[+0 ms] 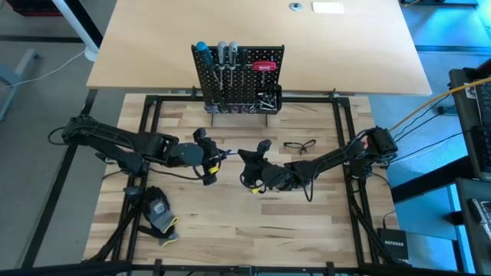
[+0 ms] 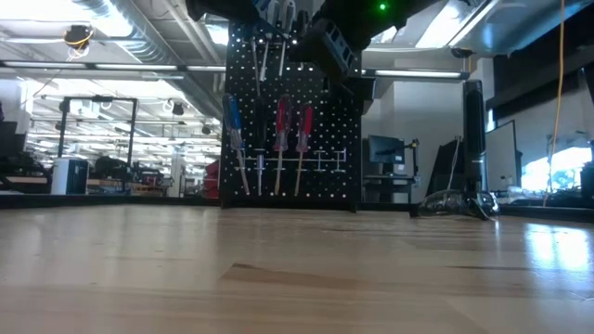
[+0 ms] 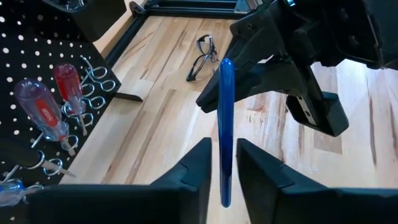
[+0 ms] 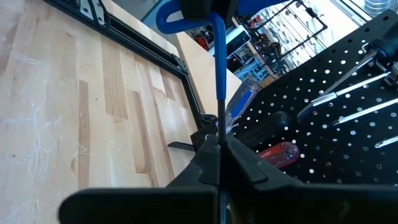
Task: Hang tools onto peg board
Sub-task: Hang the blue pick tool on the peg board
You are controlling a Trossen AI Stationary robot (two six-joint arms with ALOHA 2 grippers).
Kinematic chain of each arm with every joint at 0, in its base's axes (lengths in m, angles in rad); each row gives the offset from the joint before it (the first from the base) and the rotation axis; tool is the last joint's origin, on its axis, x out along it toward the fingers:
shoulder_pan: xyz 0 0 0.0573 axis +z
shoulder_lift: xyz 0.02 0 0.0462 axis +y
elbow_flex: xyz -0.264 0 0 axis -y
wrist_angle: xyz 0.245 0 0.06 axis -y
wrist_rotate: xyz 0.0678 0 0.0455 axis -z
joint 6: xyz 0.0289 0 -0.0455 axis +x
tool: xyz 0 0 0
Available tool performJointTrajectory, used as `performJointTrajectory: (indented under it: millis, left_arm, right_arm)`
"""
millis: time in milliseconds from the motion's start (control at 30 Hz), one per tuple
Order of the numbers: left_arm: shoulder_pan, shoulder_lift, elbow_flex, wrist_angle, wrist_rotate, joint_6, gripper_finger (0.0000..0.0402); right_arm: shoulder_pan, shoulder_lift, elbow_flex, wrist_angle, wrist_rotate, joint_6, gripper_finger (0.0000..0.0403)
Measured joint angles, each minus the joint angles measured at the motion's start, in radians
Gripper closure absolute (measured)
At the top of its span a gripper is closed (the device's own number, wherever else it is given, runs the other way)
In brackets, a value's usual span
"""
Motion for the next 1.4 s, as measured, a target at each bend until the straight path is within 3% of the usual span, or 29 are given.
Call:
performJointTrajectory:
  millis: [233,433,700,967,1233,1400]
  left_arm:
    - [-0.003,-0.039,0.003,-0.032,0.000,0.001,0.0281]
    - [-0.034,-0.163,0.022,-0.116,-0.011,-0.037,0.0266]
    - [-0.087,-0.272,0.015,-0.208,-0.210,-0.059,0.0265]
    - [-0.093,-0.286,-0.036,-0.185,-0.217,-0.058,0.0265]
    - [-0.092,-0.286,-0.036,-0.182,-0.218,-0.058,0.0265]
    - [-0.092,-0.286,-0.036,-0.183,-0.218,-0.058,0.0265]
  right_arm:
    - [0.000,-0.002,0.000,0.013,0.022,0.012,0.0397]
    - [0.000,-0.043,0.000,0.010,0.029,0.069,0.0399]
    - [-0.055,-0.132,0.000,0.151,0.061,0.126,0.0399]
    - [-0.225,-0.146,0.000,0.341,-0.052,0.210,0.0398]
    - [-0.401,-0.136,0.000,0.368,-0.206,0.438,0.0399]
    - [-0.458,-0.135,0.000,0.417,-0.238,0.498,0.0398]
